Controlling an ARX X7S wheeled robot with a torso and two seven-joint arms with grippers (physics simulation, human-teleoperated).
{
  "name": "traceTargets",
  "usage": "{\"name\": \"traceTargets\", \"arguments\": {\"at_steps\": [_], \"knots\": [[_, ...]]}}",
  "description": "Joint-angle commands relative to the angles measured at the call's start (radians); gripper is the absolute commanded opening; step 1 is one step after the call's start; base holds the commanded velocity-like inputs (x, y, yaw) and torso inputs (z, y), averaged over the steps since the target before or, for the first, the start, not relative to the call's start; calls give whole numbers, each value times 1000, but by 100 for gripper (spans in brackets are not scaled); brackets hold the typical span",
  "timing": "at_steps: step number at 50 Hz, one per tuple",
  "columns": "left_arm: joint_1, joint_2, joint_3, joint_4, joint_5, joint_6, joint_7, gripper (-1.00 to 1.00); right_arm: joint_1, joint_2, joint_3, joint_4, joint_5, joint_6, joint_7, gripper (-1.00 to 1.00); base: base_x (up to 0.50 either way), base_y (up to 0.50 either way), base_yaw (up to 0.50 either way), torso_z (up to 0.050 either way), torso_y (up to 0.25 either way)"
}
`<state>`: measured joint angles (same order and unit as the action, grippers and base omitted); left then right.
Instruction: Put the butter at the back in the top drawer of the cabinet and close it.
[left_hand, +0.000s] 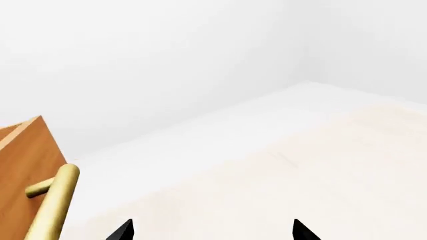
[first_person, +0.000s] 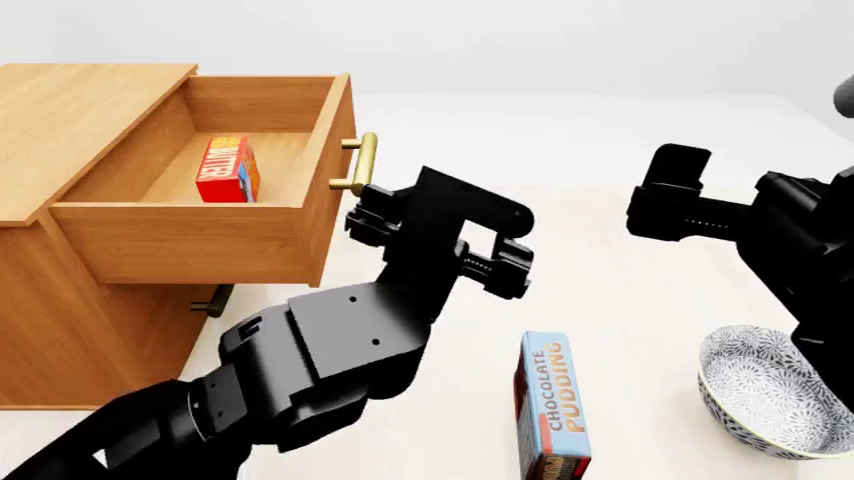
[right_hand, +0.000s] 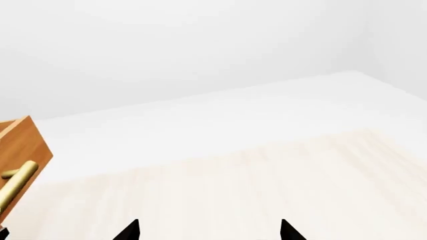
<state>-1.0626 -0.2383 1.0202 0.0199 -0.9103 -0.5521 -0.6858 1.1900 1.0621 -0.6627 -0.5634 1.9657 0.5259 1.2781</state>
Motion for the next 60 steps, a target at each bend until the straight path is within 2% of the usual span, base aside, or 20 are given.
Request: {"name": "traceTargets", "arguments": {"at_steps": [1, 37, 60], "knots": [[14, -27, -11, -123, 32, 55, 59, 100, -8, -3, -2, 3, -8, -4, -5, 100, 0, 0, 0, 0, 0], [24, -150, -81, -235, 21, 107, 106, 100, 5, -22, -6, -4, 6, -8, 12, 100, 0, 0, 0, 0, 0], [29, -319, -137, -181, -7, 98, 106, 100, 1, -50, -24, -6, -7, -9, 31, 100, 0, 0, 0, 0, 0]]}}
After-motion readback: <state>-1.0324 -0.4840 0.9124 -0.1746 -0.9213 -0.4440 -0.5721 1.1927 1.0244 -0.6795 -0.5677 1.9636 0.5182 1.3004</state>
